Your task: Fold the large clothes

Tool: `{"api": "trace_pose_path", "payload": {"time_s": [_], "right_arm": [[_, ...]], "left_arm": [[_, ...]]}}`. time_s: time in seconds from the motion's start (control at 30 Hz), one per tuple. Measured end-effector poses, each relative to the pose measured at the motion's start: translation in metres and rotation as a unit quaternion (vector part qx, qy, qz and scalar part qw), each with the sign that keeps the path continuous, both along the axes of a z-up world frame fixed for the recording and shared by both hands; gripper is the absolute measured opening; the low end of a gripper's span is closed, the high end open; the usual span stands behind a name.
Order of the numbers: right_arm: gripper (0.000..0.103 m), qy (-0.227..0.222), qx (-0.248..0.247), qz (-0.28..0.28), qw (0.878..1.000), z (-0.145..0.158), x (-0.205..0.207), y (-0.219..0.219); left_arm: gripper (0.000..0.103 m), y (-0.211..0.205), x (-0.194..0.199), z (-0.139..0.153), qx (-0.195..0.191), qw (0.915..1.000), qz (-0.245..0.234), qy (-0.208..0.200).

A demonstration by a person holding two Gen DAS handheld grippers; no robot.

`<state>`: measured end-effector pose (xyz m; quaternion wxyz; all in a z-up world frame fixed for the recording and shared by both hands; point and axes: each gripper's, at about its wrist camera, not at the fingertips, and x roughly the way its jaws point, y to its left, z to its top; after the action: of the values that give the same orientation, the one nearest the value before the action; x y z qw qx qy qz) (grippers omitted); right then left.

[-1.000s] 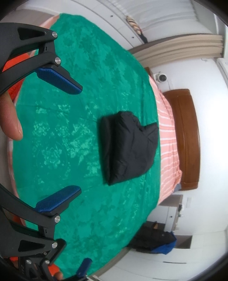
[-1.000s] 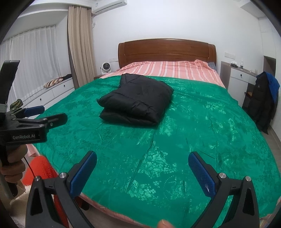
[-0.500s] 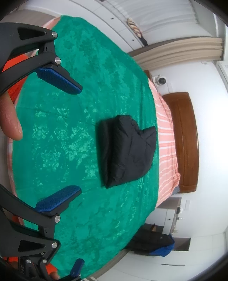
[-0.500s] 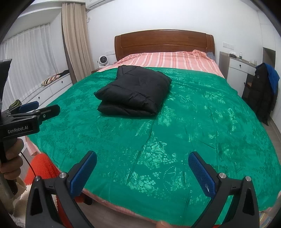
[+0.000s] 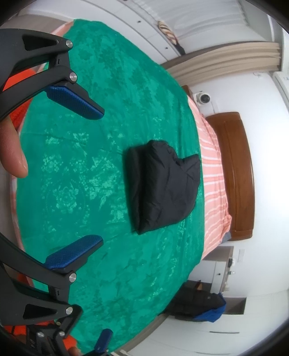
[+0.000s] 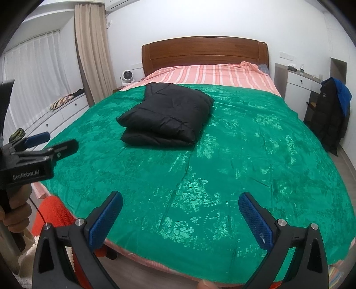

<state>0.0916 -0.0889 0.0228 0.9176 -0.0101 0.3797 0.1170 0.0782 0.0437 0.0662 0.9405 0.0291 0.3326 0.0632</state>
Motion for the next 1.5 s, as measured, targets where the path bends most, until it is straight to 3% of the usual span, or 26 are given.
{"api": "trace_pose_path", "payload": {"time_s": [0.27,1.5], "right_arm": [[0.103,0.005,-0.017,-0.019,1.0,-0.003,0.004,-0.001],[0.103,0.003,-0.084,-0.024,0.996,-0.005,0.001,0.005]], "left_arm": [[0.103,0.004,0.0,-0.012,-0.002,0.9999,-0.001,0.011],[0.103,-0.004,-0.001,-0.017,0.016,0.9998,-0.011,0.008]]}}
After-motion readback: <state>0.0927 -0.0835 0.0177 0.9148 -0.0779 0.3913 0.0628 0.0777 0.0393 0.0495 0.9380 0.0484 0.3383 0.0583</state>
